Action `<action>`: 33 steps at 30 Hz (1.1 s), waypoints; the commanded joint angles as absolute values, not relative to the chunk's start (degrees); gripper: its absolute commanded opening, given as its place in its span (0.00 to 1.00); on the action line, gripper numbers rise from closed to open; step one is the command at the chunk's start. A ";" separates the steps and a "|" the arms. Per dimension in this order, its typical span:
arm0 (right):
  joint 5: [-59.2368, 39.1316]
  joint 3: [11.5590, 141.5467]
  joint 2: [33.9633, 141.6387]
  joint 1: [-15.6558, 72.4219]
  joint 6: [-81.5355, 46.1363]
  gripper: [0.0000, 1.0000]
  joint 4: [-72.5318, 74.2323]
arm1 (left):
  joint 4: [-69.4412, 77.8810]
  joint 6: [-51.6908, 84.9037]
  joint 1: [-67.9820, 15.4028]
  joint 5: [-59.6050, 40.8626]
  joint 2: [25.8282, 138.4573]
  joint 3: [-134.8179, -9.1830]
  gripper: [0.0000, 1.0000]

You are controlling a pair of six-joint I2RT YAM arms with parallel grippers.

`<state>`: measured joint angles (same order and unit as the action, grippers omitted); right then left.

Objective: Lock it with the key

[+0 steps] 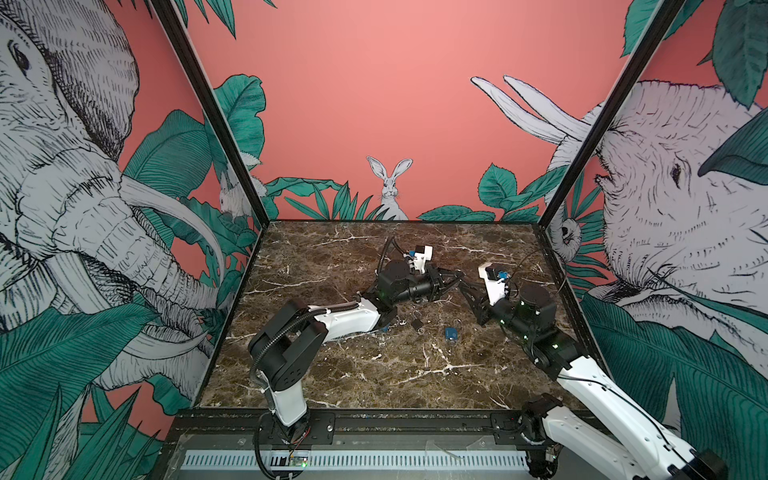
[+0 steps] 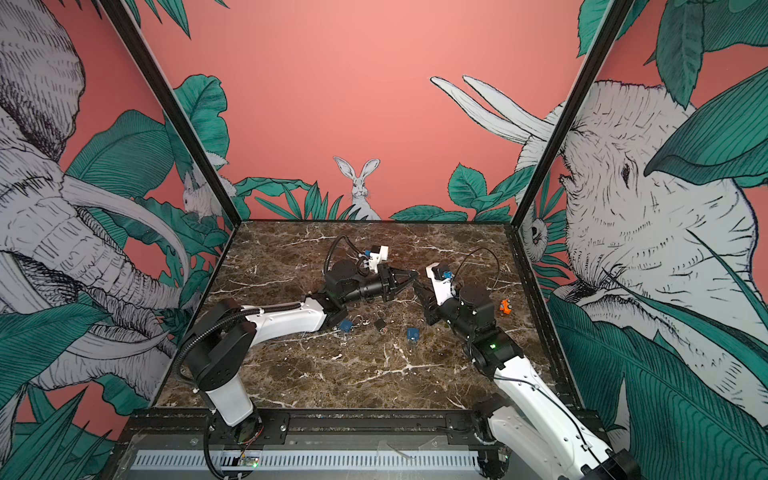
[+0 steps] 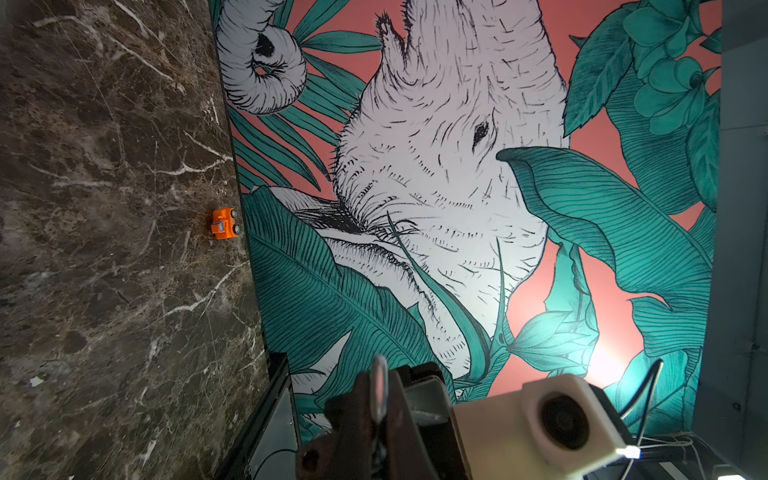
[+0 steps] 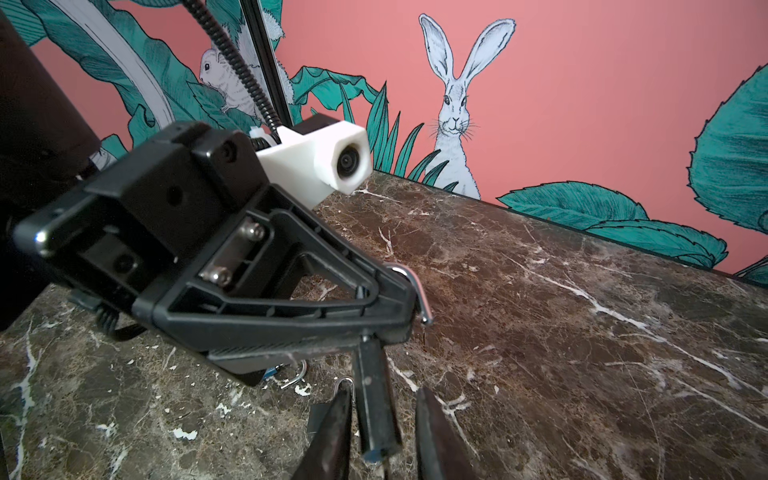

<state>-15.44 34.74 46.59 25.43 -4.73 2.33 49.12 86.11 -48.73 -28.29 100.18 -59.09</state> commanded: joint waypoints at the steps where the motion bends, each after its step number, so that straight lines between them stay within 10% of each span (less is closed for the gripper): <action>1: -15.30 34.27 45.68 25.25 -5.42 0.26 4.48 | 51.41 86.70 -48.96 -29.09 99.05 -60.89 0.00; 19: -16.32 33.75 46.29 25.16 -9.04 0.00 7.19 | 51.61 86.16 -48.75 -30.99 100.39 -61.19 0.00; 20: -16.30 33.66 46.08 25.13 -9.59 0.00 7.21 | 51.83 85.87 -48.57 -31.19 100.56 -60.94 0.02; 24: -14.82 36.15 45.32 25.05 -12.83 0.00 0.97 | 50.85 82.41 -46.23 -32.74 101.04 -60.08 0.65; 33: -16.26 41.39 42.68 24.86 -23.48 0.00 -19.09 | 8.34 44.55 -38.19 -33.10 95.80 -69.95 0.74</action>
